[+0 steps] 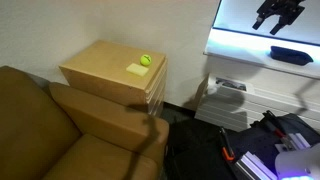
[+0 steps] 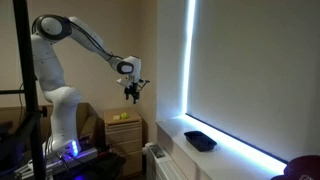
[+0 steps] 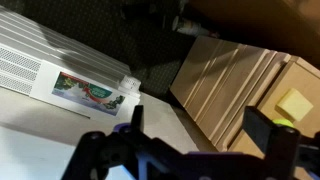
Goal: Move the black bowl to the left
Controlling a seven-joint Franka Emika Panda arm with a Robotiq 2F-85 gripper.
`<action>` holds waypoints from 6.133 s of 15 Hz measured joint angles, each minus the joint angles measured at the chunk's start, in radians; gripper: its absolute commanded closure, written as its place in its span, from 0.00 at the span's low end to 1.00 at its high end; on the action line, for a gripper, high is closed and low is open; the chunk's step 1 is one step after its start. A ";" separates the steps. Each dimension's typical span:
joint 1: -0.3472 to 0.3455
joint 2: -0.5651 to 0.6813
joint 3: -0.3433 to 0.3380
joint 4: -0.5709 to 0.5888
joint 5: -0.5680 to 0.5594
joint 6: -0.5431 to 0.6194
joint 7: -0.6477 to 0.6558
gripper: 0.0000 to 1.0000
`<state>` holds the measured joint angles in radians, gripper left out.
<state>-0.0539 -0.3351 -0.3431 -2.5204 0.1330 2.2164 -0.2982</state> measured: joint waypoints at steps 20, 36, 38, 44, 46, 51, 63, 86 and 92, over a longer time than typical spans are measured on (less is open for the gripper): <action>-0.394 0.361 -0.122 0.088 -0.629 0.625 0.332 0.00; -0.545 0.786 0.074 0.580 -0.069 0.628 0.290 0.00; -0.546 0.791 0.079 0.580 -0.060 0.627 0.284 0.00; -0.787 0.909 0.388 0.731 0.219 0.528 -0.069 0.00; -0.780 0.984 0.354 0.807 0.148 0.473 -0.067 0.00; -0.755 1.160 0.323 0.989 0.064 0.373 -0.045 0.00; -0.680 1.333 0.236 1.224 -0.011 0.304 0.079 0.96; -0.485 1.059 0.441 0.950 0.009 0.001 -0.126 0.98; -0.494 1.062 0.363 0.880 0.095 0.079 -0.184 0.98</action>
<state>-0.5482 0.7267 0.0194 -1.6405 0.2282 2.2951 -0.4819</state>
